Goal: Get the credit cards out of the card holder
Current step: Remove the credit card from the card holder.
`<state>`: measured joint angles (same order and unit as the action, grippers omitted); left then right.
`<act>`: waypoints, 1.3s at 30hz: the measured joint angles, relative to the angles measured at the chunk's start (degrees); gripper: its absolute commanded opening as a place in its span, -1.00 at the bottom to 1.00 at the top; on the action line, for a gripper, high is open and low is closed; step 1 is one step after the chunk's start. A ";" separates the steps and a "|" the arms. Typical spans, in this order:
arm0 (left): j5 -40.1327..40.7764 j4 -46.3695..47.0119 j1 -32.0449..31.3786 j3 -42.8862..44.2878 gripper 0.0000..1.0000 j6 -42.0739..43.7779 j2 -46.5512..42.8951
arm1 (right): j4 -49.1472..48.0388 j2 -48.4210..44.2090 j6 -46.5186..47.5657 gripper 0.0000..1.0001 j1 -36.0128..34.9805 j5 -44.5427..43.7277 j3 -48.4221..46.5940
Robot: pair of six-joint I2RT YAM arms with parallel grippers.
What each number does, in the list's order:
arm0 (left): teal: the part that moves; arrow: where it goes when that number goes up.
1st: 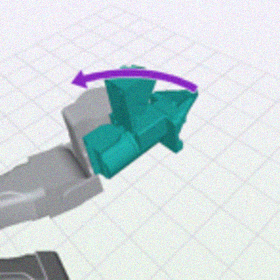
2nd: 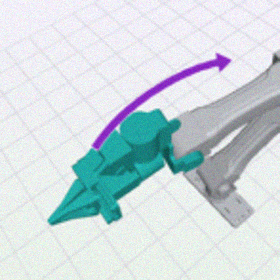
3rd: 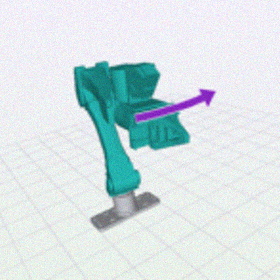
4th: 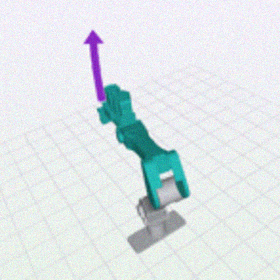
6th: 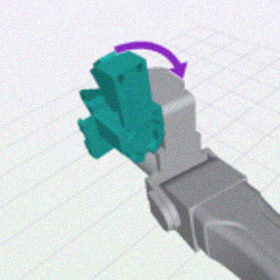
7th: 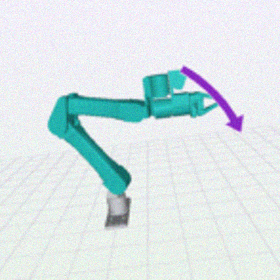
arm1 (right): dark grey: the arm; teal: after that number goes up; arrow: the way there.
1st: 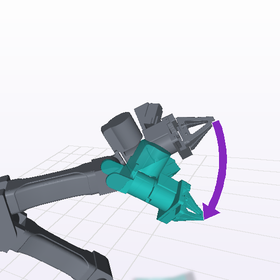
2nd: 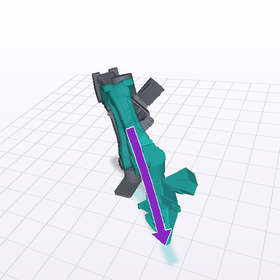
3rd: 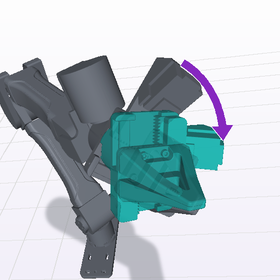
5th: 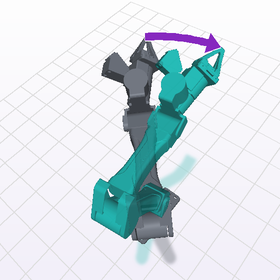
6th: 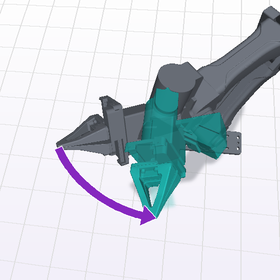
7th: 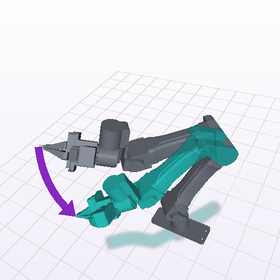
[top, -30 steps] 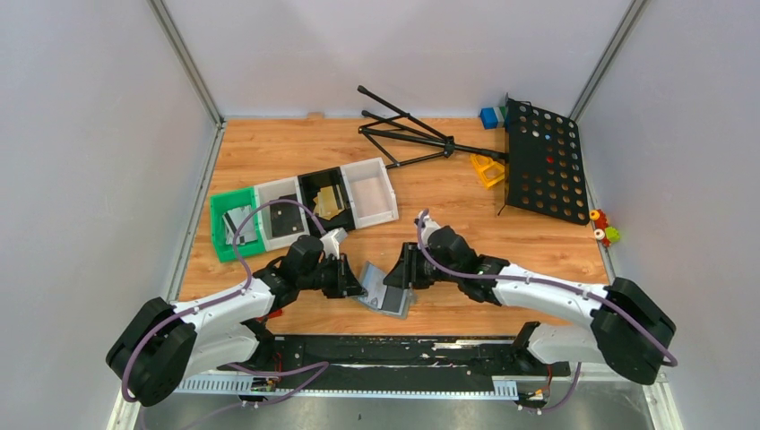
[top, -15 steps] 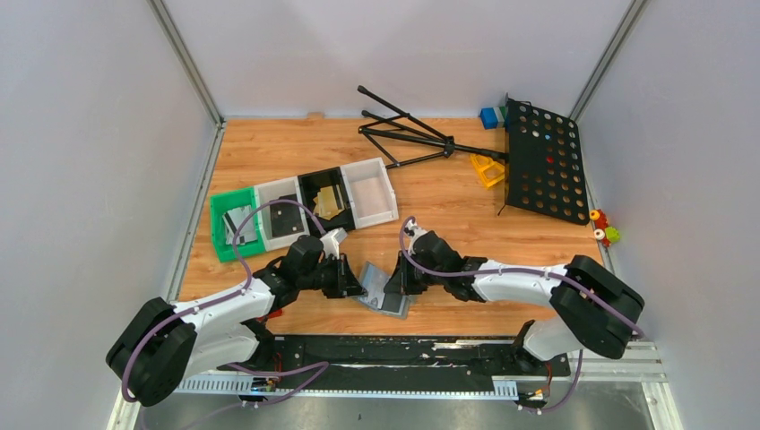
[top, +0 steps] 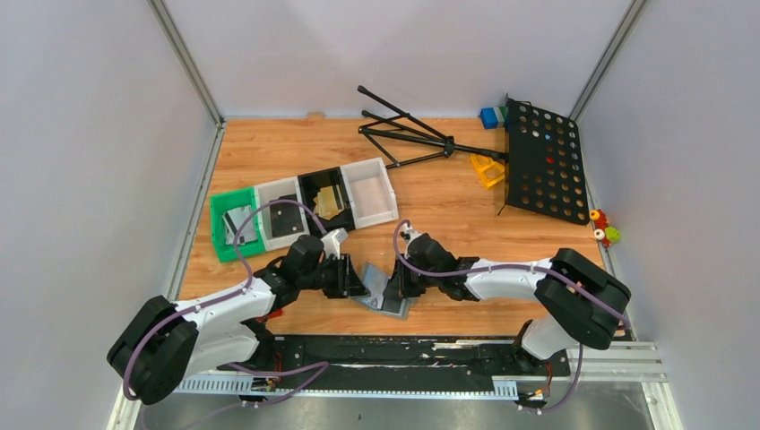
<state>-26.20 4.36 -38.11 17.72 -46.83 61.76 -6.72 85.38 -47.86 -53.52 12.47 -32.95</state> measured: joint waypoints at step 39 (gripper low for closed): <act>-2.51 9.11 0.02 -0.50 -1.00 -4.28 1.38 | 3.02 -24.15 0.57 -0.11 0.50 -2.75 9.44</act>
<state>-28.71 13.47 -38.09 17.21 -51.11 63.13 -3.70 61.23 -47.29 -53.01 9.72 -23.51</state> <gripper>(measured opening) 0.131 0.431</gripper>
